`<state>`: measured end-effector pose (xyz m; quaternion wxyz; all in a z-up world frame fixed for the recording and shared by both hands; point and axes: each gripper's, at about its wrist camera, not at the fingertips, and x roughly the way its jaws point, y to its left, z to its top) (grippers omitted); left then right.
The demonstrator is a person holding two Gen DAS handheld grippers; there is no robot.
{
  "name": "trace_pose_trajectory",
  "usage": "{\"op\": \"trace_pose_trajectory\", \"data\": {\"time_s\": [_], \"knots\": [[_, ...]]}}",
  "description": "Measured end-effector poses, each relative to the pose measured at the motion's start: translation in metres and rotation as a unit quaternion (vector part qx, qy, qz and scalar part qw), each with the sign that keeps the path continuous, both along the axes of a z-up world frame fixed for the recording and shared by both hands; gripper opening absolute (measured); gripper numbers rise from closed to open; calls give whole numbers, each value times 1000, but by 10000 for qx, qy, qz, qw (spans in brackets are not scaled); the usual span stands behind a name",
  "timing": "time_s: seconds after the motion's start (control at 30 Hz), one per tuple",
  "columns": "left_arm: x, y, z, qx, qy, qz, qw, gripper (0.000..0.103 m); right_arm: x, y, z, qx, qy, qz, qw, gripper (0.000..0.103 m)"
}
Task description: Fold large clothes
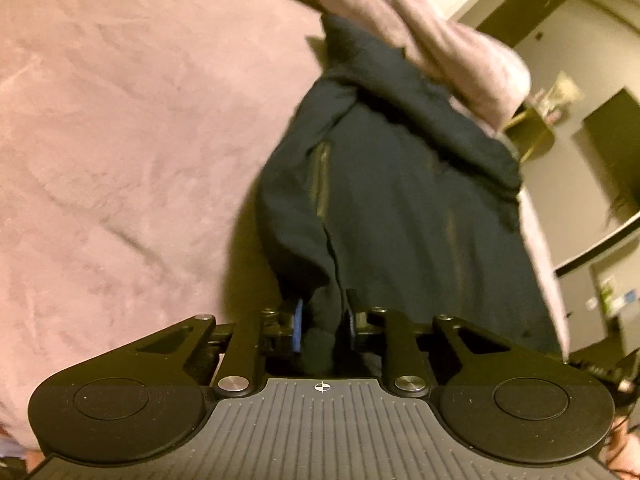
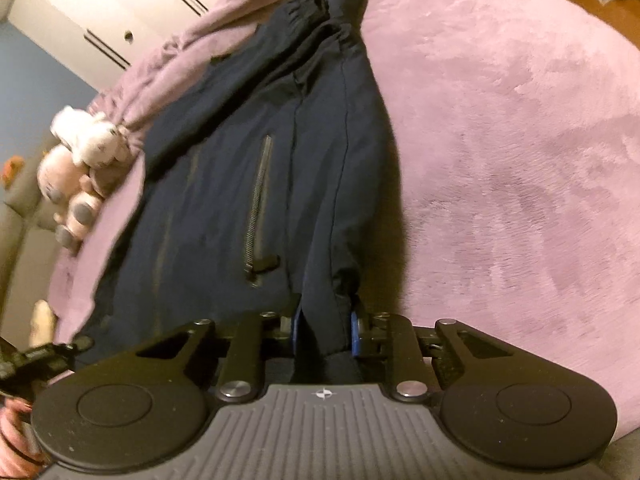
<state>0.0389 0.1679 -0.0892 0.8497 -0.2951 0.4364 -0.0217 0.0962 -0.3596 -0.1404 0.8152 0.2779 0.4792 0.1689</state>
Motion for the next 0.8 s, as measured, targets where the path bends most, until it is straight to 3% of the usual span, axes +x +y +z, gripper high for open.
{"op": "trace_pose_trajectory", "data": {"time_s": [0.17,0.33,0.57,0.8], "knots": [[13,2,26,-271,-502,77,9983,21,7,-11,10,788,-235,-133,9965,20],[43,4,54,-392,-943,226,9945,20,30,-18,27,1117,-529,-335,9918,20],[107,11,76,-400,-1289,605,9890,19,86,-19,59,1059,-1079,-622,9865,20],[189,29,67,-376,-1261,1170,9844,20,171,-7,68,778,-1224,-1126,9830,20]]}}
